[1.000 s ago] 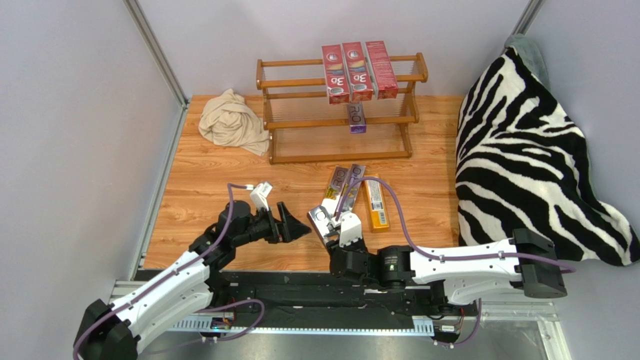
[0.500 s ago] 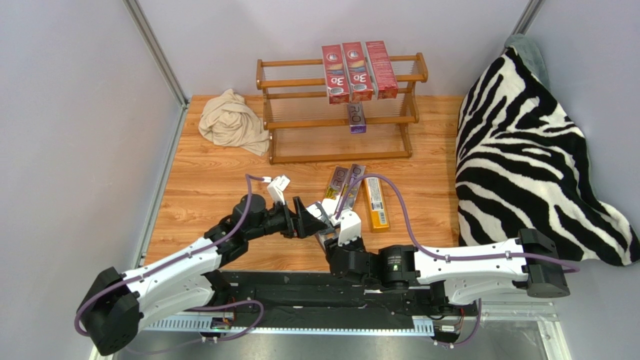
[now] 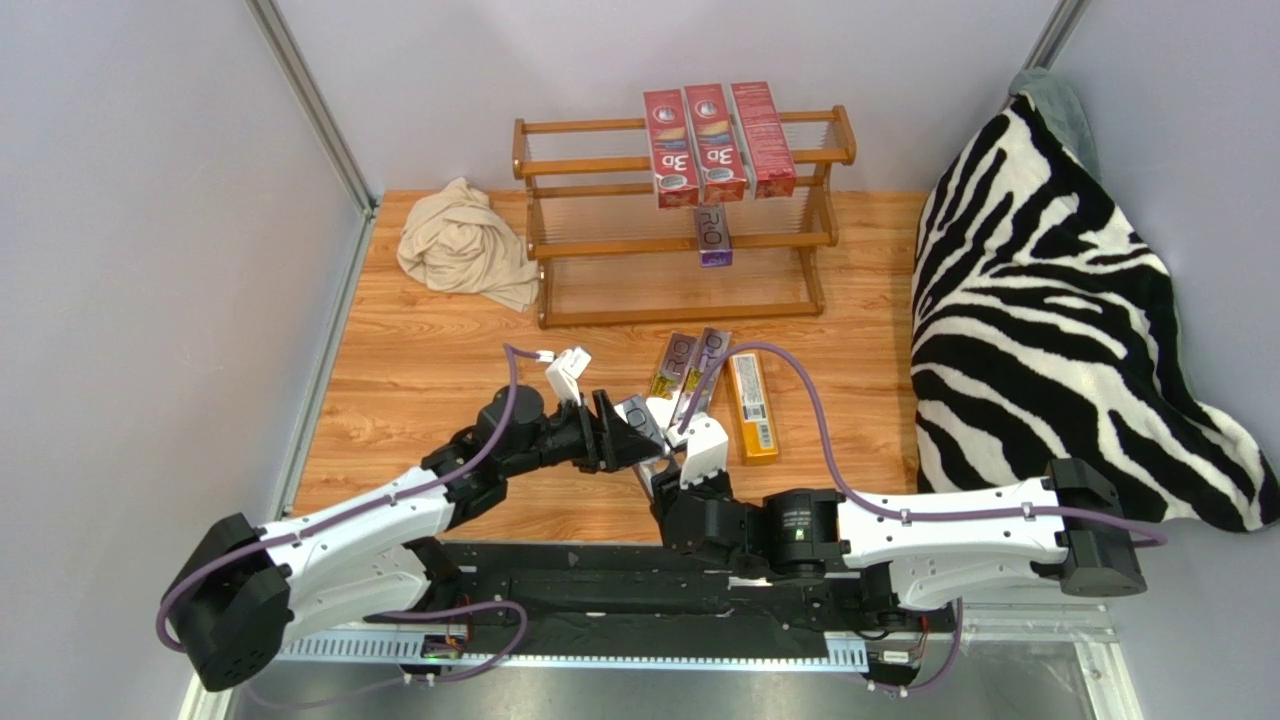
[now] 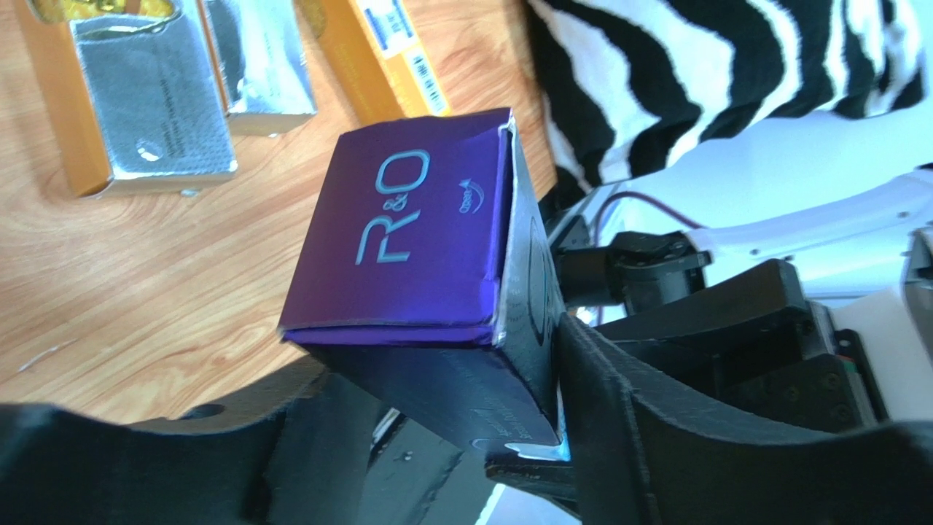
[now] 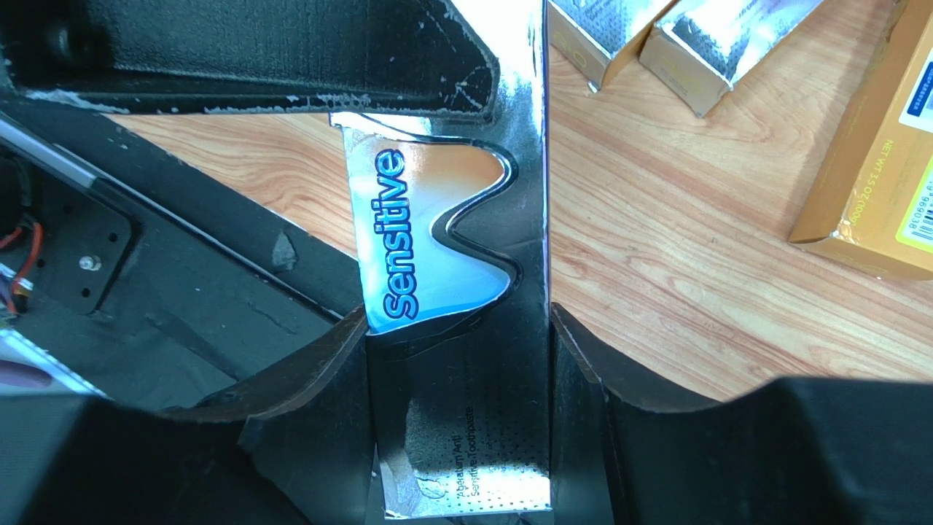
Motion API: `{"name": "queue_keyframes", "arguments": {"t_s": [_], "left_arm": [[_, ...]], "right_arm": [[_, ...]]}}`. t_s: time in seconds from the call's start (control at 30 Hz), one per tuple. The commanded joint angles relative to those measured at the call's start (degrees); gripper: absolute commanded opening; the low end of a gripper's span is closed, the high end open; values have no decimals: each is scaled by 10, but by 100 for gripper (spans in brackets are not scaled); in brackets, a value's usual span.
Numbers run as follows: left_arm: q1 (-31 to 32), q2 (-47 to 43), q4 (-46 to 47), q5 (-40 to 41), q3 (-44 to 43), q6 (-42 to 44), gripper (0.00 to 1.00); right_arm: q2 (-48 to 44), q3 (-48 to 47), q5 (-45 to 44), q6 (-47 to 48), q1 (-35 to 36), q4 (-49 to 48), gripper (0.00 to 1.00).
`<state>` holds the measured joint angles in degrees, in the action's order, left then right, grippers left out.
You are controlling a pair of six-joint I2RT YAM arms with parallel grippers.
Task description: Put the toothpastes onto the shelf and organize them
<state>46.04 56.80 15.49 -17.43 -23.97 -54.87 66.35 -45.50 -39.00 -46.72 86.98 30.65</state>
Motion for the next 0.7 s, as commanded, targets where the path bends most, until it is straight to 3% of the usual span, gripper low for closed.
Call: {"name": "queue_keyframes", "arguments": {"t_s": [0.0, 0.1, 0.33, 0.37, 0.4, 0.47, 0.67], "left_arm": [[3, -32, 46, 21, -3, -6, 58], [4, -41, 48, 21, -2, -6, 52], [3, -62, 46, 33, -7, -5, 49], [3, -69, 45, 36, -8, -4, 49], [3, -72, 43, 38, -10, -3, 49], [2, -82, 41, 47, -10, 2, 50], [-10, -95, 89, 39, 2, 1, 50]], "right_arm": [[-24, -11, -34, -10, 6, -36, 42], [-24, -12, -37, -7, 6, -37, 43], [-33, -25, -44, -2, 6, -26, 48], [-38, -25, -43, 9, 6, -30, 55], [-48, -27, -48, 8, 6, -26, 70], [-64, -25, -56, 13, 6, -27, 90], [-140, -12, -69, 37, 6, -38, 100]]}}
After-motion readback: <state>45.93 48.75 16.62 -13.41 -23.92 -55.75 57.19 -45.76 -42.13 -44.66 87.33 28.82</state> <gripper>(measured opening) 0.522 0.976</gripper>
